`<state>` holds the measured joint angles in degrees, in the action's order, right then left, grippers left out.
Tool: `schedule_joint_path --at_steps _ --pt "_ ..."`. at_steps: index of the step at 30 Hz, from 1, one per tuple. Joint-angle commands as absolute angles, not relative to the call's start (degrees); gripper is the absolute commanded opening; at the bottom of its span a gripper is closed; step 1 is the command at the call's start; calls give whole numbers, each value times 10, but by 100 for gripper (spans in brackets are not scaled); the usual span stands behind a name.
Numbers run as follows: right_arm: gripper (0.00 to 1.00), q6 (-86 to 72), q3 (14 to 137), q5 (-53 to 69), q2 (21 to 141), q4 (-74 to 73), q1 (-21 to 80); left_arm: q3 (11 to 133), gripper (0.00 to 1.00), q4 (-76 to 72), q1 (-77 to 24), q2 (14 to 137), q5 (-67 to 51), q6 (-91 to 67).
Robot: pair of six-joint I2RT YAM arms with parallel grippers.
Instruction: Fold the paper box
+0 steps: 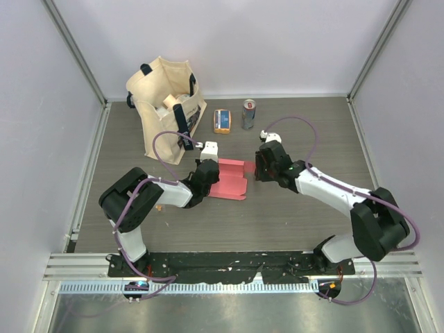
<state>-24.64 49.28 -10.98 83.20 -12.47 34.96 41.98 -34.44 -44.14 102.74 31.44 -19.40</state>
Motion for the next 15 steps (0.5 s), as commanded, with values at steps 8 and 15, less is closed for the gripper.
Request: schedule_joint_path --at_steps 8,15 --pt "48 -33 561 -7 863 -128 307 432 0 -357 -444 1035 317 -199" --pt "30 -34 593 4 918 -110 308 432 0 -357 -443 1034 316 -198"
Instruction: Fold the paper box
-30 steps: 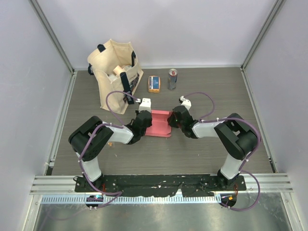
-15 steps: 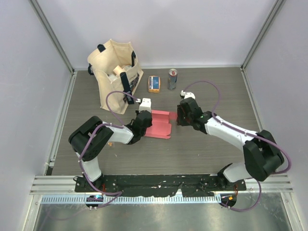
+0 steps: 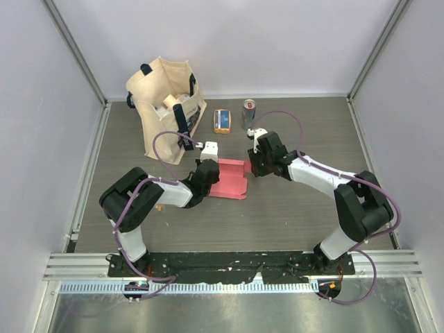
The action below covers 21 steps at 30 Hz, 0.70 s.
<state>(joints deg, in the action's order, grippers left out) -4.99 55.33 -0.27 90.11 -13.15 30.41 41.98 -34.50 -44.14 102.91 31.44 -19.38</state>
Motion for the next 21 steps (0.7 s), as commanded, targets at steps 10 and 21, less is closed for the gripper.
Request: schedule_joint_path --at_steps 10,21 --pt "2 -185 615 11 905 -137 335 436 0 -357 -447 1042 313 -200" --pt "2 -402 610 19 927 -95 336 435 0 -357 -451 1036 313 -200"
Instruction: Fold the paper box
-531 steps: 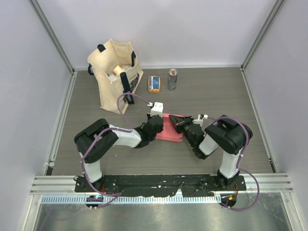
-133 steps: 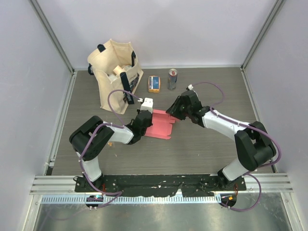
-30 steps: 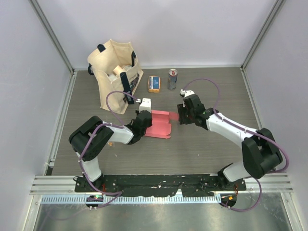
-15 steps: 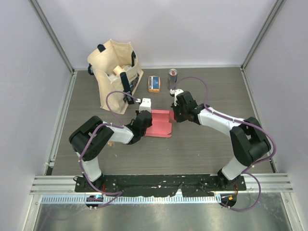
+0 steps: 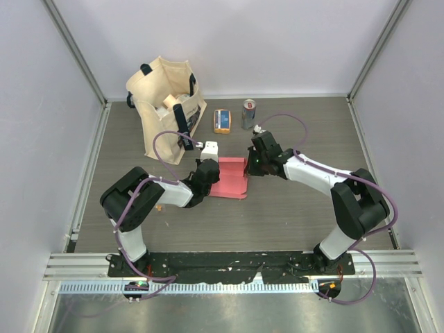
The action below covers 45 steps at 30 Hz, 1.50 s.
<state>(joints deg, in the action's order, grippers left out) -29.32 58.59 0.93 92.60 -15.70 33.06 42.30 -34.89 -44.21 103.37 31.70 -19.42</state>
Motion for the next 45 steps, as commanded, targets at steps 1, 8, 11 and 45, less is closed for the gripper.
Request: schedule_joint_path --at_steps 1,8,11,45 --pt "2 -425 607 20 929 -78 337 435 0 -357 -451 1036 313 -201" --pt "3 -458 582 -48 959 -4 388 436 0 -359 -453 1039 312 -202" --pt "8 -427 570 -58 959 -4 390 437 0 -359 -453 1039 313 -203" --pt "47 -64 411 104 858 161 287 438 0 -355 -453 1042 322 -192"
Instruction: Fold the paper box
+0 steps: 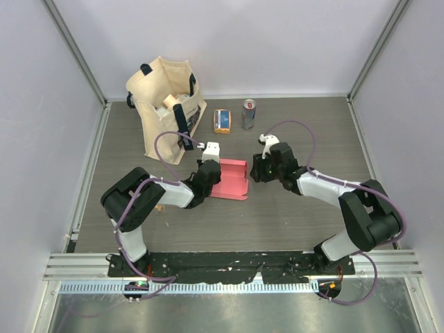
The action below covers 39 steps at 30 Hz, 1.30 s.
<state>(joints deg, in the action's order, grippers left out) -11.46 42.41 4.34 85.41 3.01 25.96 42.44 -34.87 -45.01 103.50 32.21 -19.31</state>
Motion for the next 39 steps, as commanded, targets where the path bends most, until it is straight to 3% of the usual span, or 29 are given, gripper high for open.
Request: schedule_joint_path --at_steps 1,7,15,25,32,36,39 --pt "47 -63 408 106 862 173 293 438 0 -355 -453 1042 323 -192" --pt "47 -63 409 88 896 240 310 436 0 -355 -453 1039 322 -192" --pt "40 -50 389 -46 918 309 357 435 0 -357 -453 1039 323 -192" --pt "16 -63 375 -218 949 382 407 434 0 -357 -453 1037 318 -199" --pt "19 -68 393 -326 998 402 445 438 0 -345 -454 1036 325 -224" --pt "3 -69 417 -475 1033 403 474 445 0 -327 -454 1037 331 -243" --pt "2 -79 424 -570 1065 421 502 458 0 -302 -455 1042 345 -266"
